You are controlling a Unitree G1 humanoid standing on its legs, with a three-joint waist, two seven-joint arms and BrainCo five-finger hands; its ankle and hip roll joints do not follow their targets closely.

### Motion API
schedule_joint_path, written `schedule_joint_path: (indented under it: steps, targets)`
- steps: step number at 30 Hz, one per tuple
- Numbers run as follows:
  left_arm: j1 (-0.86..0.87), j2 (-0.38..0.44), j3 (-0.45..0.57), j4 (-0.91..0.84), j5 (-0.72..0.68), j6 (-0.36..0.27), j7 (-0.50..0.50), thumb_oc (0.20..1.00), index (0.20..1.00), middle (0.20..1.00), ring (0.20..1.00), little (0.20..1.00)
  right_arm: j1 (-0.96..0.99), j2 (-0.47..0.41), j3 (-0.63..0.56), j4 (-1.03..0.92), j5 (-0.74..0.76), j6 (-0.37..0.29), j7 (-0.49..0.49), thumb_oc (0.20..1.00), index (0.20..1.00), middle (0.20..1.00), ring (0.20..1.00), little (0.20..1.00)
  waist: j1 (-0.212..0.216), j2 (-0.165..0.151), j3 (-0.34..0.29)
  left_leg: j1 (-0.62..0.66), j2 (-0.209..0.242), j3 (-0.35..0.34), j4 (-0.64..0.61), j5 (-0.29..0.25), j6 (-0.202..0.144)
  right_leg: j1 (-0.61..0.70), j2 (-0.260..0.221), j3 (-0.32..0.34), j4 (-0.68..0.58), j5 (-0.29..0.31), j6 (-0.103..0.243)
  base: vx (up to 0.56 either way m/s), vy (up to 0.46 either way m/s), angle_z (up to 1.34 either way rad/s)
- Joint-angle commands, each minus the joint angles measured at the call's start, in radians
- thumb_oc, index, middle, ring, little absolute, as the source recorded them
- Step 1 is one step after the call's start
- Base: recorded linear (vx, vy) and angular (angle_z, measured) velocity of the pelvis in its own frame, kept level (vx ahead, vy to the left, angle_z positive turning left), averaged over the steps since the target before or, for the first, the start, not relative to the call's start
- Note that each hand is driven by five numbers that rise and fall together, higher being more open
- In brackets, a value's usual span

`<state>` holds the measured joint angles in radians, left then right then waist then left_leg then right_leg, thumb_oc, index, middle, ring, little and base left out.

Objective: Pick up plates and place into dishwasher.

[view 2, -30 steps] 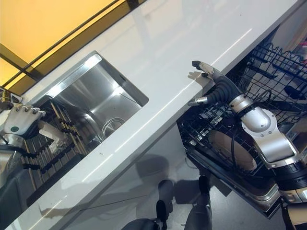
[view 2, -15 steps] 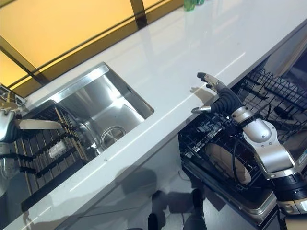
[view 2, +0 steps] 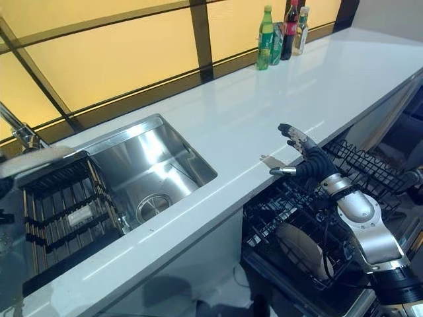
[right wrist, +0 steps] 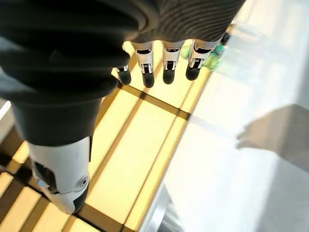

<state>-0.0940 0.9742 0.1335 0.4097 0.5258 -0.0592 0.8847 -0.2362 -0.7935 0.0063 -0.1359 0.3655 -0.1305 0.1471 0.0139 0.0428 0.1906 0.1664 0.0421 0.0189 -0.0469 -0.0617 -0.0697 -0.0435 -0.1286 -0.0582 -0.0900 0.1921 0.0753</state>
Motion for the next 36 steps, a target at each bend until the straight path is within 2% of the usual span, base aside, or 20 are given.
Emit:
schedule_joint_path:
  steps: [1,6,10,16,21,26,29,36]
  targets:
    - [-0.018,0.061,0.045,-0.104,-0.070,-0.099,0.027,0.200,0.200,0.200,0.200,0.200,-0.028,0.010,-0.050,-0.127,0.029,-0.140,-0.030,1.000,1.000,1.000,1.000,1.000,0.040,0.000,-0.072,-0.098,0.010,-0.077,-0.006,0.034,0.006,0.031,-0.109,-0.023,0.143,-0.190,0.109,-0.02,-0.201,0.07]
    - [-0.076,0.013,0.049,-0.254,-0.126,-0.178,-0.075,0.200,0.200,0.200,0.200,0.200,-0.086,0.053,-0.002,-0.173,0.029,-0.153,-0.034,1.000,1.000,1.000,1.000,1.000,0.073,-0.026,-0.103,-0.079,0.019,-0.088,-0.018,0.033,0.005,0.072,-0.094,-0.044,0.123,-0.195,0.105,-0.01,-0.165,0.06]
    - [-0.131,-0.041,0.018,-0.389,-0.198,-0.213,-0.189,0.200,0.200,0.200,0.200,0.200,-0.140,0.087,0.051,-0.207,0.027,-0.126,-0.053,1.000,1.000,1.000,1.000,1.000,0.106,-0.044,-0.131,-0.068,0.025,-0.103,-0.028,0.036,0.002,0.104,-0.083,-0.070,0.109,-0.199,0.099,-0.03,-0.171,0.02]
    - [-0.210,-0.134,-0.078,-0.506,-0.254,-0.228,-0.251,0.200,0.200,0.200,0.200,0.200,-0.216,0.134,0.154,-0.224,0.025,-0.099,-0.053,1.000,1.000,1.000,1.000,1.000,0.135,-0.054,-0.157,-0.066,0.030,-0.125,-0.033,0.046,0.001,0.134,-0.061,-0.096,0.095,-0.203,0.085,-0.05,-0.119,0.12]
    - [-0.282,-0.201,-0.171,-0.544,-0.266,-0.206,-0.285,0.200,0.200,0.200,0.200,0.200,-0.297,0.151,0.232,-0.223,0.027,-0.091,-0.052,1.000,1.000,1.000,1.000,1.000,0.149,-0.064,-0.168,-0.070,0.031,-0.141,-0.035,0.055,-0.003,0.153,-0.045,-0.118,0.083,-0.203,0.074,-0.06,-0.105,0.17]
    - [-0.314,-0.231,-0.221,-0.547,-0.283,-0.193,-0.303,0.200,0.200,0.200,0.200,0.200,-0.363,0.162,0.285,-0.218,0.034,-0.077,-0.053,1.000,1.000,1.000,1.000,1.000,0.153,-0.069,-0.176,-0.074,0.028,-0.143,-0.031,0.060,-0.005,0.161,-0.036,-0.125,0.076,-0.203,0.066,-0.05,-0.058,0.09]
    - [-0.331,-0.250,-0.241,-0.544,-0.275,-0.206,-0.308,0.200,0.200,0.200,0.200,0.200,-0.386,0.176,0.311,-0.219,0.061,-0.082,-0.021,1.000,1.000,1.000,1.000,1.000,0.151,-0.068,-0.179,-0.074,0.028,-0.136,-0.031,0.062,-0.005,0.164,-0.031,-0.126,0.068,-0.201,0.062,-0.06,-0.041,0.02]
    - [-0.356,-0.242,-0.276,-0.581,-0.261,-0.215,-0.350,0.200,0.200,0.200,0.200,0.200,-0.411,0.179,0.332,-0.223,0.045,-0.076,-0.024,1.000,1.000,1.000,1.000,1.000,0.156,-0.066,-0.186,-0.076,0.028,-0.138,-0.031,0.068,-0.009,0.174,-0.029,-0.146,0.063,-0.200,0.057,-0.03,-0.025,0.01]
